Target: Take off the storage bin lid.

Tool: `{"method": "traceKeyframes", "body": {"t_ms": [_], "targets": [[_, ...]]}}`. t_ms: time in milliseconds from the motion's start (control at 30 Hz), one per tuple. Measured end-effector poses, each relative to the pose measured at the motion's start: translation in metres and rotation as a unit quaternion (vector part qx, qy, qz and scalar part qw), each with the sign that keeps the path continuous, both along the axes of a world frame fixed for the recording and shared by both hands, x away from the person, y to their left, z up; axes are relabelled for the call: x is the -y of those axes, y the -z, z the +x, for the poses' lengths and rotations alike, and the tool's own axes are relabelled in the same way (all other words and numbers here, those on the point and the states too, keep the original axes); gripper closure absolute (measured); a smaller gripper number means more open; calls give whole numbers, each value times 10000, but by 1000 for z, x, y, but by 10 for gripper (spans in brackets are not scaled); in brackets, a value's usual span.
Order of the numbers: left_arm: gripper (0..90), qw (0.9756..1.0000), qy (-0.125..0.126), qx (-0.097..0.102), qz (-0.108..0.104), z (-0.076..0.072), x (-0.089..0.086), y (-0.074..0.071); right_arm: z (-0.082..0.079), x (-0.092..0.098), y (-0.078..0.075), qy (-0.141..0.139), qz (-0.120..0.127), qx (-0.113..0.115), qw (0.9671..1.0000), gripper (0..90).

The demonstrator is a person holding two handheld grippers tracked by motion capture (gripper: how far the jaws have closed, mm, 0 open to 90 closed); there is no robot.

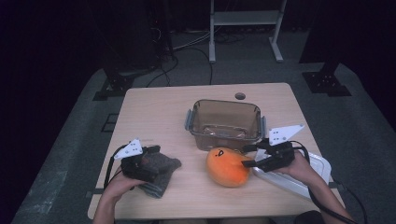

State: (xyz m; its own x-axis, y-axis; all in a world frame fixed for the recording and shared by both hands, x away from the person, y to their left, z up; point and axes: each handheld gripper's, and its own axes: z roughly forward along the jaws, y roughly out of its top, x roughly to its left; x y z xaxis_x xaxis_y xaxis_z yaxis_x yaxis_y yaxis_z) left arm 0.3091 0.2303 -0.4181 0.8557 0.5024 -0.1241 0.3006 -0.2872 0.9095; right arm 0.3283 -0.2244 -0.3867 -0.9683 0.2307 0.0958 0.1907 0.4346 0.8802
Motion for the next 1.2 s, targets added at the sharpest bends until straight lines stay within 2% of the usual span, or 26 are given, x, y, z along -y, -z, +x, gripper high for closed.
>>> {"method": "traceKeyframes", "body": {"t_ms": [167,500,800,967,1200], "targets": [[68,10000,23,-10,2,0,0,0,5,-19,5,-102,-16,-20,9999,419],[68,10000,41,-3,-17,0,2,0,10,-40,13,-157,-138,-31,9998,419],[68,10000,56,-13,-11,0,2,0,15,-47,17,-103,-131,-87,9998,419],[68,10000,60,-12,-14,0,2,0,15,-51,22,-102,-217,-129,9996,421],[68,10000,54,-12,-22,0,2,0,7,-57,26,-392,-308,-194,9986,440]]}}
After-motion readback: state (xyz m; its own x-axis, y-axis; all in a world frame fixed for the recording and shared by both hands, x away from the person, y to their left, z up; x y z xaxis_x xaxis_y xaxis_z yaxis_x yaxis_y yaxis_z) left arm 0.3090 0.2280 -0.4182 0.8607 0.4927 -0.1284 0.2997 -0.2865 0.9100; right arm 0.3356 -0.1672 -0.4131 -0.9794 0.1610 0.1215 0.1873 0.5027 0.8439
